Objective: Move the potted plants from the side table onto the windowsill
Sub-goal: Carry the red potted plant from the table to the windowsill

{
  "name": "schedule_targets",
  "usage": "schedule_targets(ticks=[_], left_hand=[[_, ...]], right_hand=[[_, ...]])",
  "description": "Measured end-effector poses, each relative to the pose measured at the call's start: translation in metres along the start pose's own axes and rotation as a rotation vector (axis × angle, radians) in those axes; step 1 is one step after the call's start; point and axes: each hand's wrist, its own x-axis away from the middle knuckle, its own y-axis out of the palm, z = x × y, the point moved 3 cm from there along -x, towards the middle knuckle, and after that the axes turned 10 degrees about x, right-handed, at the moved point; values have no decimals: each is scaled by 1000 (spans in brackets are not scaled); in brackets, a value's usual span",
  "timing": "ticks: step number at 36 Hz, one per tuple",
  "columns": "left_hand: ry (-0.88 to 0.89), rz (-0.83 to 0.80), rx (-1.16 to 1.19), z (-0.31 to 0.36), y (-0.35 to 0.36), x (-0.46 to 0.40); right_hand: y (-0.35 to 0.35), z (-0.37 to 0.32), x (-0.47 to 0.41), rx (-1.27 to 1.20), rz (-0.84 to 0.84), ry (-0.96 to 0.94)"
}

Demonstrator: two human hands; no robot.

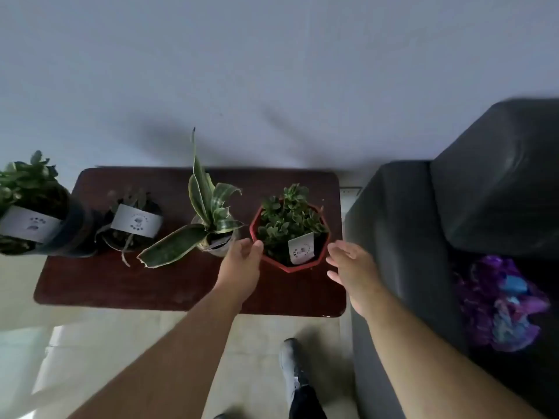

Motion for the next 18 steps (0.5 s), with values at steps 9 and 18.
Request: schedule_targets(ticks=[9, 18], left_hand=[[-32, 28, -25, -17, 7, -31], [-8, -25, 72, 28, -13, 22]], right_hand=[[11, 6, -33, 29, 3, 9], [-5, -52, 23, 132, -34, -142]])
